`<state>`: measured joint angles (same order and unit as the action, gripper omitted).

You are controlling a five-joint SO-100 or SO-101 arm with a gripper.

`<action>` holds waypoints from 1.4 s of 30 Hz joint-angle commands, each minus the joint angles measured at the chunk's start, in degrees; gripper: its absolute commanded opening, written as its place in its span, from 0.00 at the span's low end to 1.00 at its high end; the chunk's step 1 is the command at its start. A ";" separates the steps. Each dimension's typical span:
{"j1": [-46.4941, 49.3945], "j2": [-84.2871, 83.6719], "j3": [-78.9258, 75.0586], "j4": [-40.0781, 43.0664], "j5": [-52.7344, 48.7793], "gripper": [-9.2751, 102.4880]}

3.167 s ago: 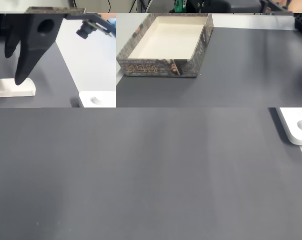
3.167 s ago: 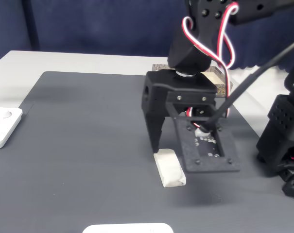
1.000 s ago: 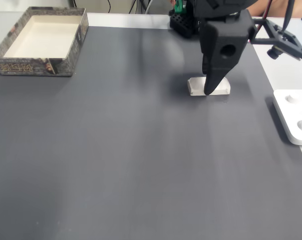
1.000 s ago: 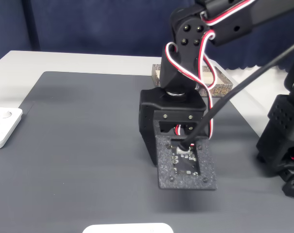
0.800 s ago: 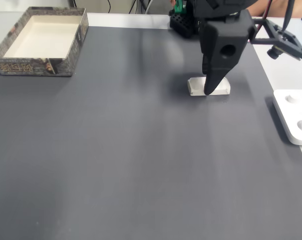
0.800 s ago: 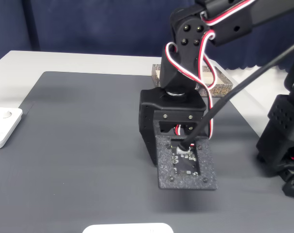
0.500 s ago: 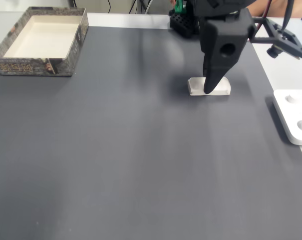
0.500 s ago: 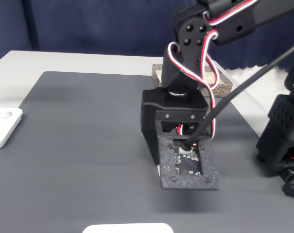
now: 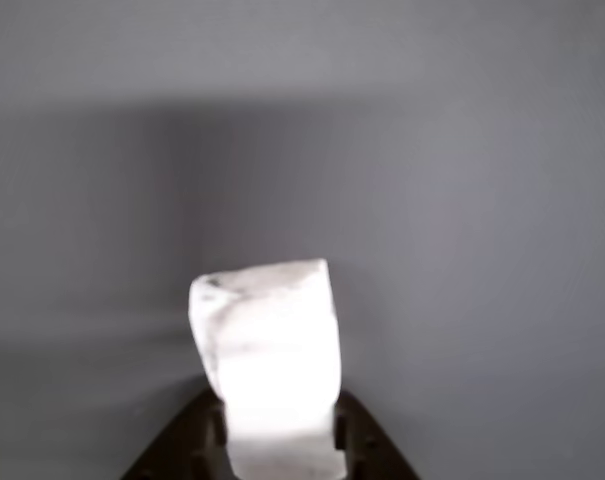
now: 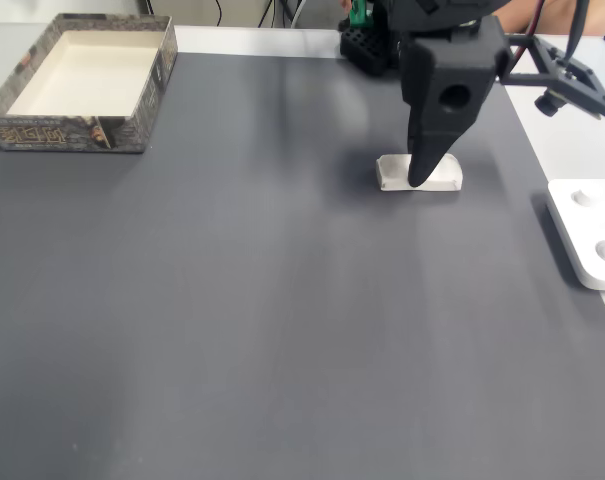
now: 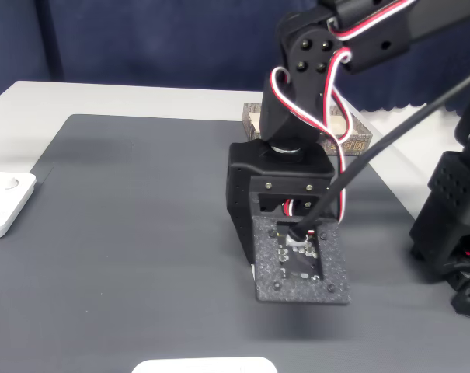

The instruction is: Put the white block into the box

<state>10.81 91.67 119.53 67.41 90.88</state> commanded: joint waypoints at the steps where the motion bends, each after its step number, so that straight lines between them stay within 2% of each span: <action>1: -0.18 -0.88 0.62 -0.62 -2.29 0.07; 6: -0.26 2.46 0.44 -0.18 -7.47 0.07; 12: 2.02 10.20 -4.13 7.29 -10.28 0.07; 24: 8.35 13.89 -11.51 11.51 -14.85 0.07; 32: 17.14 12.66 -16.00 13.01 -14.24 0.07; 42: 36.47 9.84 -20.48 13.54 -14.94 0.07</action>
<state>39.46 101.87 104.59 80.33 76.82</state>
